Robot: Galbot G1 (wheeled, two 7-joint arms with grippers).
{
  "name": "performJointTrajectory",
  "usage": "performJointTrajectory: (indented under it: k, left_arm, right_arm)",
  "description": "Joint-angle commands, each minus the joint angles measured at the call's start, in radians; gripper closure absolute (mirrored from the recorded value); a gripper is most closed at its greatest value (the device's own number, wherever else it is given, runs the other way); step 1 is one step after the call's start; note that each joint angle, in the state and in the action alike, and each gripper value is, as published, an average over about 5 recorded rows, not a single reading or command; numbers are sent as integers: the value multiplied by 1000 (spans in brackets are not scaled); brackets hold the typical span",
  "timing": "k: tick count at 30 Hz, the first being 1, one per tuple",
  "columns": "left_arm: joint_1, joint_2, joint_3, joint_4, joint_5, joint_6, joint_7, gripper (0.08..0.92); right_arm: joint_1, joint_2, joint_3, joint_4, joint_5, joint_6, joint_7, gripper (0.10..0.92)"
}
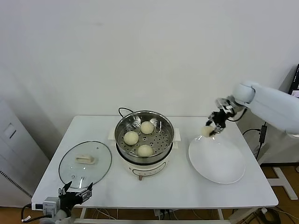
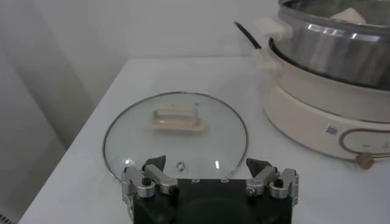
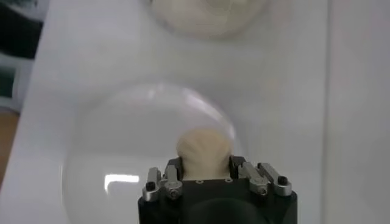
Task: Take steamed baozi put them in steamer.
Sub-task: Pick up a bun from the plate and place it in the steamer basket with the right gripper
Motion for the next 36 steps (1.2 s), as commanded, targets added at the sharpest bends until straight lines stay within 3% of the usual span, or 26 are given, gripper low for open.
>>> performJointTrajectory:
  k: [1, 13, 21, 36]
  left_arm:
    - [4, 5, 3, -3, 4, -2, 0, 177]
    - [2, -7, 10, -7, 4, 0, -10, 177]
    - [3, -12, 9, -6, 4, 0, -18, 177]
    - [-1, -10, 4, -2, -2, 1, -19, 177]
  right_arm:
    - [305, 119, -281, 201, 401, -259, 80, 558]
    - [266, 272, -240, 246, 555, -448, 284, 558]
    - [192, 321, -222, 263, 531, -511, 390, 558]
    - [58, 370, -205, 201, 487, -536, 439, 558]
